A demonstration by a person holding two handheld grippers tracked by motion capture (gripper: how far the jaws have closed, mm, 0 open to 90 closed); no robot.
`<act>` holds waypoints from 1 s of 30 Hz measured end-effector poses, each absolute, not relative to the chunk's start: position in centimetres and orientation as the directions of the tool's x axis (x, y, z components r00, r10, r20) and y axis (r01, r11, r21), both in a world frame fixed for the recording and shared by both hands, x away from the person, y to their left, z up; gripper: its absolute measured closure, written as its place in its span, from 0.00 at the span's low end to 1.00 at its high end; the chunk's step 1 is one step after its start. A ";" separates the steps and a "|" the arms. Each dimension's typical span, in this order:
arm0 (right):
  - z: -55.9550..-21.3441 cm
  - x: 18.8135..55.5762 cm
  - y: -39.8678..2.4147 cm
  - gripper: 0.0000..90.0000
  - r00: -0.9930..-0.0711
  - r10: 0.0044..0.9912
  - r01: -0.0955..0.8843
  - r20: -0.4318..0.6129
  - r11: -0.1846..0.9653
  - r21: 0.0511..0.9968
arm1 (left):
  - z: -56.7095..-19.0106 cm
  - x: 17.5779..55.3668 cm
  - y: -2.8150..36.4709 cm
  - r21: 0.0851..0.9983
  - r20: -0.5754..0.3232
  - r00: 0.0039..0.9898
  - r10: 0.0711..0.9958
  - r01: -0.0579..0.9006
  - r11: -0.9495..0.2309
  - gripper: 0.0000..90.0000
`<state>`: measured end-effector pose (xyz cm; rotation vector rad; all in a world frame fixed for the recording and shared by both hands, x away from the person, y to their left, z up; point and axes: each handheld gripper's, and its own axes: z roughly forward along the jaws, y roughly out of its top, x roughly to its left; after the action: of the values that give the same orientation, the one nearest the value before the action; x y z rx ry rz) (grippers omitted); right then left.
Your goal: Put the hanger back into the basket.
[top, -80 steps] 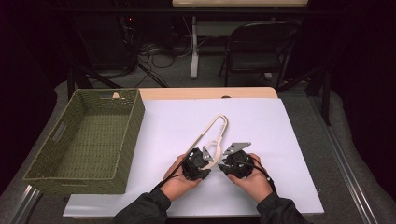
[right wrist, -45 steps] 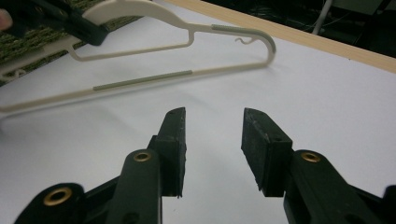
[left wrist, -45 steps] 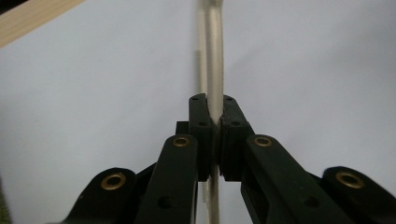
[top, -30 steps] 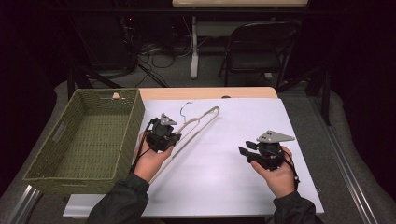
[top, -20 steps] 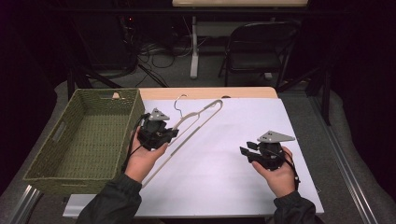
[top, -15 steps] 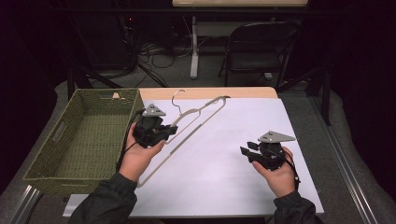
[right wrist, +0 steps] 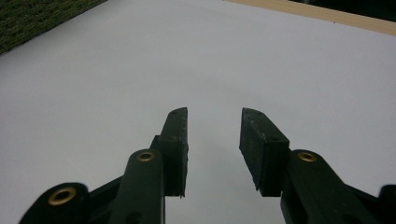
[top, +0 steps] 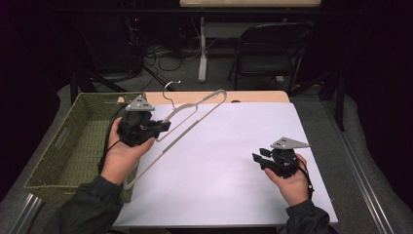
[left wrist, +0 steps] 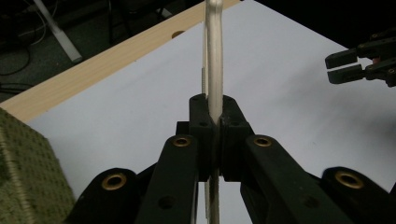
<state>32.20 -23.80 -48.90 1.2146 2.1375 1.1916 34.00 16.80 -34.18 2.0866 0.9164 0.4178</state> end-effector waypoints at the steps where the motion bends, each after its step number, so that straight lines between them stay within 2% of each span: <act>1: -48.9 32.2 -23.8 0.69 -0.538 0.841 0.493 0.060 0.256 0.831 | -34.2 34.0 16.8 0.781 -0.018 0.683 0.730 0.466 -0.416 0.96; 7: -49.1 32.2 -23.8 0.69 -0.535 0.843 0.500 0.063 0.255 0.827 | -32.6 34.2 20.2 0.789 0.006 0.664 0.748 0.457 -0.411 0.96; 14: -49.4 32.4 -23.9 0.69 -0.530 0.846 0.503 0.062 0.255 0.825 | -31.6 34.6 26.3 0.798 0.010 0.589 0.808 0.482 -0.362 0.96; 23: -49.6 32.4 -23.8 0.69 -0.531 0.846 0.515 0.057 0.269 0.814 | -32.9 35.3 32.0 0.793 0.012 0.516 0.857 0.517 -0.322 0.96; 30: -50.0 32.6 -23.8 0.69 -0.527 0.848 0.517 0.059 0.265 0.814 | -33.9 35.9 34.9 0.789 -0.002 0.502 0.865 0.532 -0.307 0.96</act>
<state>32.62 -23.84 -50.00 1.2396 2.1514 1.1553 35.94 34.94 -33.87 1.9860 1.1451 0.5578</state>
